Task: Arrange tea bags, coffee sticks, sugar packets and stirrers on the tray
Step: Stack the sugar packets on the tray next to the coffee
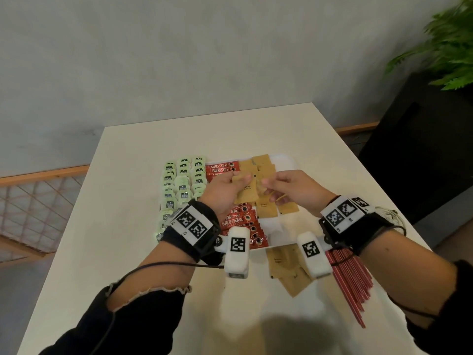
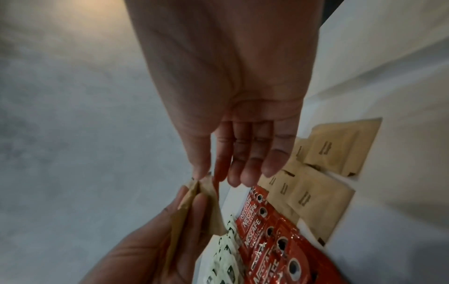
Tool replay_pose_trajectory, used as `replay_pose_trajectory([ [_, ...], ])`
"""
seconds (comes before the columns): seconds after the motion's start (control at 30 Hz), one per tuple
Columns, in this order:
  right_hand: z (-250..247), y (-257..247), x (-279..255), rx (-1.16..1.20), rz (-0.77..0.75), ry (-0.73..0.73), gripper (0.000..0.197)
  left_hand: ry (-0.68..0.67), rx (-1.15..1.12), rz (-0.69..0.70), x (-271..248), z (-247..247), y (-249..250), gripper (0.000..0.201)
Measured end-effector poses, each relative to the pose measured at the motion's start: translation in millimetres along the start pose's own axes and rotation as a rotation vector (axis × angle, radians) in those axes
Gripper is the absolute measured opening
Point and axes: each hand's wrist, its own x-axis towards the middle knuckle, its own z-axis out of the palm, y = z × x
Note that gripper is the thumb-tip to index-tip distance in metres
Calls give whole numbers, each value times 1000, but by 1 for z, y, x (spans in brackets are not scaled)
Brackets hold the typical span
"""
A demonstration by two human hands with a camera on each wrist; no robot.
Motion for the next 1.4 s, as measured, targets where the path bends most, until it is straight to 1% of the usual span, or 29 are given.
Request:
replay_pose_trajectory([
  [0.13,1,0,-8,7,-29,0,20,12,-20,-19,-5,4,2,27],
  [0.27,4,-4,-16,-10,-56,22,21,8,-52,-35,-12,4,7,26],
  [0.37,-1,-10,-20,85,-87,65,9,78,-22,-58,-18,1,8,26],
  [0.4,-4,-12,-21,120,-92,68,8,109,-6,-71,-20,-1,7,27],
  [0.47,-9,-13,-25,155,-95,50,7,155,-8,-123,-25,-3,4,26],
  [0.5,-11,-13,-27,156,-96,36,7,162,-31,-159,-27,-4,2,22],
  [0.57,-13,-13,-31,136,-99,10,7,141,-117,-227,-33,-3,3,14],
  [0.63,-14,-14,-34,86,-103,-8,9,87,-167,-252,-36,-2,8,17],
  [0.7,-18,-14,-36,7,-104,-28,15,53,-157,-244,-37,-4,16,26],
  [0.77,-21,-16,-37,-88,-91,-66,18,54,-139,-242,-36,-6,23,41],
  [0.83,-24,-20,-39,-155,-75,-120,14,67,-68,-222,-35,-7,29,47],
  [0.9,-25,-25,-38,-231,-70,-157,19,22,62,-182,-35,-5,32,49],
  [1.0,-23,-32,-35,-367,-79,-176,27,-178,346,-151,-37,1,33,51],
  [1.03,-21,-33,-33,-393,-84,-169,28,-246,375,-156,-38,4,31,48],
  [1.1,-17,-34,-31,-379,-99,-134,22,-333,281,-170,-39,10,27,37],
  [1.13,-15,-33,-31,-336,-102,-107,19,-334,222,-164,-38,12,25,34],
  [1.2,-12,-30,-30,-216,-79,-58,15,-261,147,-131,-33,15,19,29],
  [1.27,-10,-26,-32,-109,-27,-60,15,-155,139,-72,-27,15,14,27],
  [1.3,-10,-24,-33,-71,-8,-72,14,-125,146,-53,-26,14,13,25],
  [1.4,-12,-17,-30,-45,-2,-59,11,-82,167,-47,-24,12,10,21],
])
